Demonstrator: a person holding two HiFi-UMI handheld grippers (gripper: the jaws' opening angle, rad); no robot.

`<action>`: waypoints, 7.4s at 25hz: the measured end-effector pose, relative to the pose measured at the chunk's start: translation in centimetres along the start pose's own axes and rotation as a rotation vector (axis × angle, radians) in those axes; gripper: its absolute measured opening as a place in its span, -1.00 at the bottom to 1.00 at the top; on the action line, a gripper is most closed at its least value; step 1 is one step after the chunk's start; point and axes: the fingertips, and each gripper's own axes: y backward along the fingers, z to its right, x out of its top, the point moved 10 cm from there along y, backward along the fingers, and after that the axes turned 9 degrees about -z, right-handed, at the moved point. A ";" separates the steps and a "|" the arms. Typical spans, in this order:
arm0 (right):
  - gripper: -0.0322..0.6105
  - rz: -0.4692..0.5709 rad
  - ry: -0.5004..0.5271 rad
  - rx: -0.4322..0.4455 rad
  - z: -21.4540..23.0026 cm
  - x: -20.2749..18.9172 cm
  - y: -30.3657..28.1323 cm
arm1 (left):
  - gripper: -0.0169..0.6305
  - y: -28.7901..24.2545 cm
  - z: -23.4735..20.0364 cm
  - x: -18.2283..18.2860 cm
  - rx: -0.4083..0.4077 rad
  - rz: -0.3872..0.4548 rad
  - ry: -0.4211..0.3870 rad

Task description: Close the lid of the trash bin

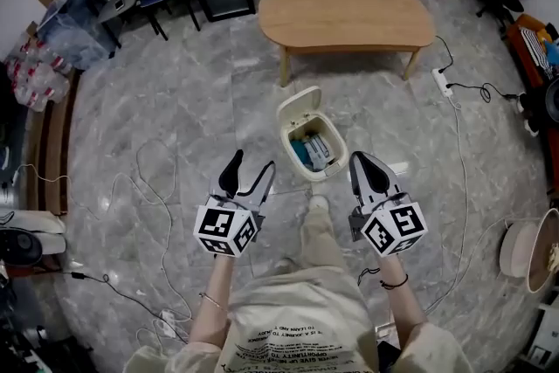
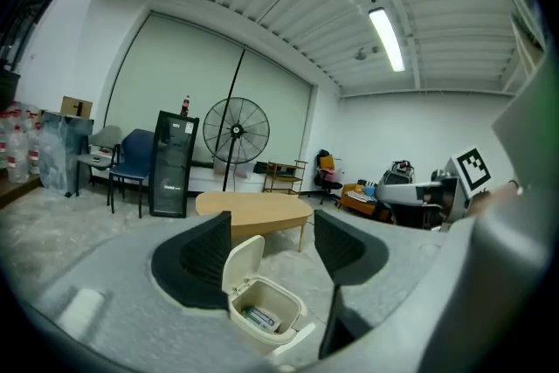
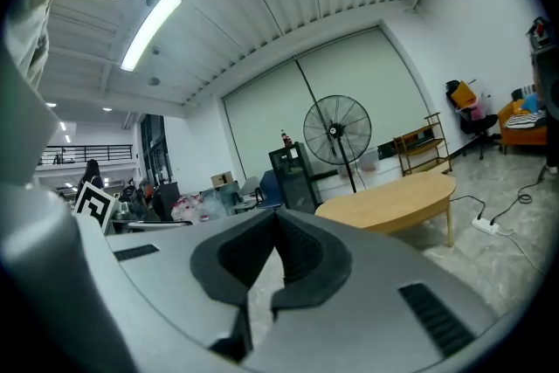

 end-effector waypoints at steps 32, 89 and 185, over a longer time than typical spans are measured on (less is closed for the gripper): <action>-0.89 -0.325 -0.029 0.210 11.9 -5.9 -21.0 | -0.04 -26.0 -7.0 -4.7 0.124 -0.293 0.010; -0.89 -0.262 -0.373 -0.152 9.5 -18.3 -7.8 | -0.04 -26.8 -0.7 -13.3 -0.147 -0.568 -0.432; -0.89 -0.315 -0.410 -0.156 16.1 -25.2 -5.3 | -0.88 -29.9 4.2 -28.2 -0.204 -0.758 -0.277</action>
